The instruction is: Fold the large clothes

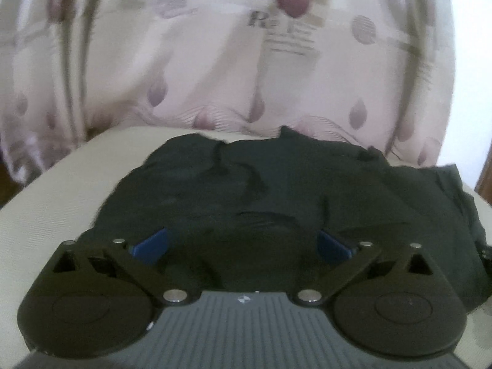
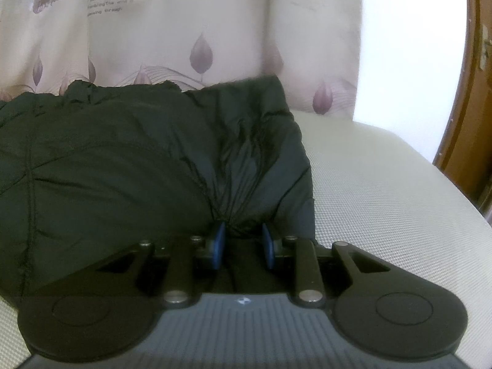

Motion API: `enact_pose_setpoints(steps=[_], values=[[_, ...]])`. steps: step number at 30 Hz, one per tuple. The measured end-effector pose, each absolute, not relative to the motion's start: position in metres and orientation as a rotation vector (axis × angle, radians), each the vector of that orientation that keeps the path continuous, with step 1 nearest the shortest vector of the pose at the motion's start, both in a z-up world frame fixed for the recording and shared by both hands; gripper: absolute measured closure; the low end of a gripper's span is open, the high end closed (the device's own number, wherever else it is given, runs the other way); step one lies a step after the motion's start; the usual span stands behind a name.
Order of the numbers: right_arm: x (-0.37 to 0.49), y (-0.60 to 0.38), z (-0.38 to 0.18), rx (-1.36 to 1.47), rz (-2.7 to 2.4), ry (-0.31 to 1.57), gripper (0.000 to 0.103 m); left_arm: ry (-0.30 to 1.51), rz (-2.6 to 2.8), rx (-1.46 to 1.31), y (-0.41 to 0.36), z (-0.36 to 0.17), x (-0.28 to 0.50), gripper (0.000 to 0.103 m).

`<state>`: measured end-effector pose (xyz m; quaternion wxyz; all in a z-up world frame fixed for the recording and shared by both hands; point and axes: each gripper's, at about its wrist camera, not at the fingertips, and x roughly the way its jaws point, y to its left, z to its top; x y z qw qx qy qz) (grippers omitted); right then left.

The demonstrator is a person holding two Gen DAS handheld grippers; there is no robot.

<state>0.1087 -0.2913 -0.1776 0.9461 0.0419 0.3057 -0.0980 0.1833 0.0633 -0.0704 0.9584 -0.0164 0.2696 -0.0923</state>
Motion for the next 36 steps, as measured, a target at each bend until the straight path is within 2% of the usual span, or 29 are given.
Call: enact_pose_setpoints(steps=[7, 14, 15, 16, 17, 18, 21, 28, 36], values=[[0.108, -0.29, -0.177, 0.07, -0.203, 0.621, 0.077, 0.639, -0.15, 0.025, 0.099, -0.078, 0.198, 0.004], [0.108, -0.287, -0.177, 0.054, -0.21, 0.617, 0.077, 0.694, -0.173, -0.033, 0.114, -0.097, 0.207, 0.005], [0.108, -0.287, -0.177, 0.05, -0.211, 0.617, 0.077, 0.694, -0.176, -0.036, 0.116, -0.096, 0.207, 0.007], [0.108, -0.287, -0.177, 0.048, -0.212, 0.617, 0.077, 0.68, -0.176, -0.047, 0.119, -0.093, 0.205, 0.017], [0.108, -0.286, -0.177, 0.045, -0.214, 0.617, 0.077, 0.65, -0.187, -0.065, 0.125, -0.087, 0.201, 0.021], [0.108, -0.286, -0.177, 0.043, -0.216, 0.616, 0.077, 0.623, -0.203, -0.085, 0.132, -0.08, 0.198, 0.02], [0.106, -0.286, -0.176, 0.048, -0.217, 0.612, 0.077, 0.584, -0.227, -0.174, 0.161, -0.061, 0.204, 0.0], [0.103, -0.291, -0.175, 0.075, -0.21, 0.602, 0.077, 0.767, -0.404, -0.334, 0.222, -0.071, 0.274, 0.004], [0.103, -0.289, -0.175, 0.056, -0.219, 0.598, 0.076, 0.929, -0.602, -0.347, 0.226, -0.115, 0.333, 0.008]])
